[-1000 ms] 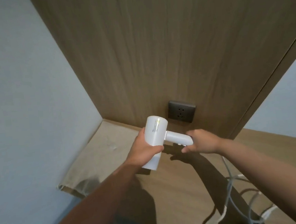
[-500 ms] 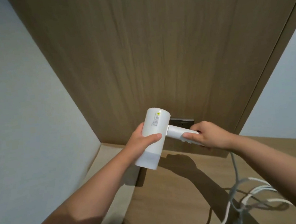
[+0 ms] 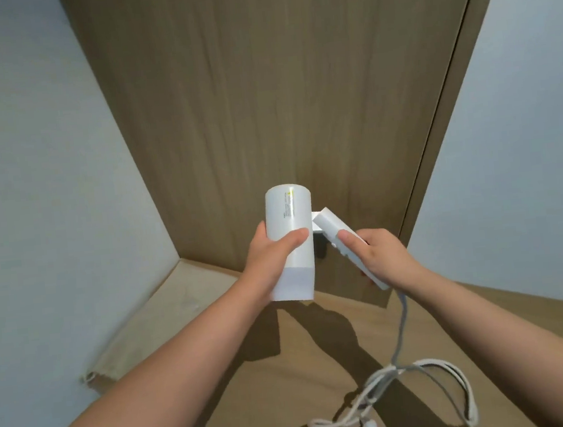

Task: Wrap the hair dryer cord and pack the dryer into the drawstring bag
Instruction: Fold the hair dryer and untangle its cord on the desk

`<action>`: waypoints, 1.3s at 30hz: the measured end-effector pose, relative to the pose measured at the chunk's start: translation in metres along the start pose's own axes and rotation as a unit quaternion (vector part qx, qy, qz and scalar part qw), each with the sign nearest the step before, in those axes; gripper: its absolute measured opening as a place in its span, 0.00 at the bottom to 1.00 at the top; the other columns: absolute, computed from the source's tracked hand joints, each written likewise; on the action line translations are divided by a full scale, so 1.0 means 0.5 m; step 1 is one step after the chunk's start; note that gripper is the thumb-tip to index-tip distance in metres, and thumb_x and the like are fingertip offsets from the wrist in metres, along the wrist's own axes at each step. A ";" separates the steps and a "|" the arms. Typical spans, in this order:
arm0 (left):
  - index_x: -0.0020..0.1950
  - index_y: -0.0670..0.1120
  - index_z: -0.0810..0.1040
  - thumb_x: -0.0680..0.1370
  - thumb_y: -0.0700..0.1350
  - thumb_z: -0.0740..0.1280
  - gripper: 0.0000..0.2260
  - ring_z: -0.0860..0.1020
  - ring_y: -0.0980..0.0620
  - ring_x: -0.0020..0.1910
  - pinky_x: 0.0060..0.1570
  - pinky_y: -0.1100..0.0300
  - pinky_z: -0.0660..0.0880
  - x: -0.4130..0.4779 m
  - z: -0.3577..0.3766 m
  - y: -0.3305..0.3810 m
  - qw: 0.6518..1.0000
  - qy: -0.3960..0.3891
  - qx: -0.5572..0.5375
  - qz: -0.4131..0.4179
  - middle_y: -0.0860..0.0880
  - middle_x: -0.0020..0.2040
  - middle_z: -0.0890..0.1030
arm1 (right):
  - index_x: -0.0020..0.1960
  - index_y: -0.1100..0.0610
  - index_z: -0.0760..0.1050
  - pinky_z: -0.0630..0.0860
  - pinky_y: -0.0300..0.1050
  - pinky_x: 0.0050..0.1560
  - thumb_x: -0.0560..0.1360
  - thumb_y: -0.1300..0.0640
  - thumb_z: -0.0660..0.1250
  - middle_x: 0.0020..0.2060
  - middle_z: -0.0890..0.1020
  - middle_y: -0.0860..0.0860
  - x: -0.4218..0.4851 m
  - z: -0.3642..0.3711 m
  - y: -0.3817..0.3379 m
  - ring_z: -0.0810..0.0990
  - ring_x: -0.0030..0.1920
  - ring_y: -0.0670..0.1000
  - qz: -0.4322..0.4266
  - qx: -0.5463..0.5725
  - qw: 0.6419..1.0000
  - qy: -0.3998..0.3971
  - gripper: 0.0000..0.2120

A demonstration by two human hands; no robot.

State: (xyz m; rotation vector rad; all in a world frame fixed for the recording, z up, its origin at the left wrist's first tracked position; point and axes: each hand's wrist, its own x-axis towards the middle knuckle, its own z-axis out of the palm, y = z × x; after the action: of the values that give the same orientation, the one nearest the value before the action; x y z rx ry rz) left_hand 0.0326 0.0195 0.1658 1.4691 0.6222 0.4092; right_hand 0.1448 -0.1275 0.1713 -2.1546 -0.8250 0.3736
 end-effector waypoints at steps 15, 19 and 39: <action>0.58 0.47 0.77 0.66 0.56 0.73 0.23 0.84 0.43 0.43 0.40 0.51 0.80 -0.062 0.097 0.027 0.996 0.006 -0.091 -0.026 0.42 0.49 0.83 | 0.48 0.69 0.76 0.69 0.44 0.40 0.79 0.42 0.49 0.43 0.79 0.63 -0.089 -0.049 0.042 0.73 0.37 0.53 -0.023 0.007 0.999 0.033 0.31; 0.56 0.47 0.74 0.71 0.51 0.73 0.18 0.83 0.45 0.40 0.38 0.53 0.80 -0.079 0.154 0.024 0.978 0.077 -0.190 -0.040 0.44 0.46 0.83 | 0.47 0.67 0.77 0.76 0.52 0.46 0.80 0.41 0.47 0.39 0.79 0.58 -0.096 -0.029 0.015 0.78 0.41 0.57 0.032 0.095 0.992 0.075 0.32; 0.74 0.48 0.60 0.74 0.50 0.71 0.32 0.77 0.47 0.61 0.59 0.48 0.75 -0.041 0.093 -0.079 0.981 0.021 -0.185 -0.057 0.46 0.68 0.74 | 0.51 0.65 0.74 0.70 0.42 0.26 0.77 0.43 0.60 0.32 0.74 0.56 -0.082 -0.070 0.085 0.71 0.27 0.51 0.047 0.086 0.991 -0.093 0.23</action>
State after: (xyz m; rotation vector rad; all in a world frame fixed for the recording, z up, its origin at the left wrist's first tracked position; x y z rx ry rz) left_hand 0.0407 -0.0326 0.1292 1.0680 0.6242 0.4411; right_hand 0.1503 -0.1952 0.1614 -2.0230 -0.7663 0.6779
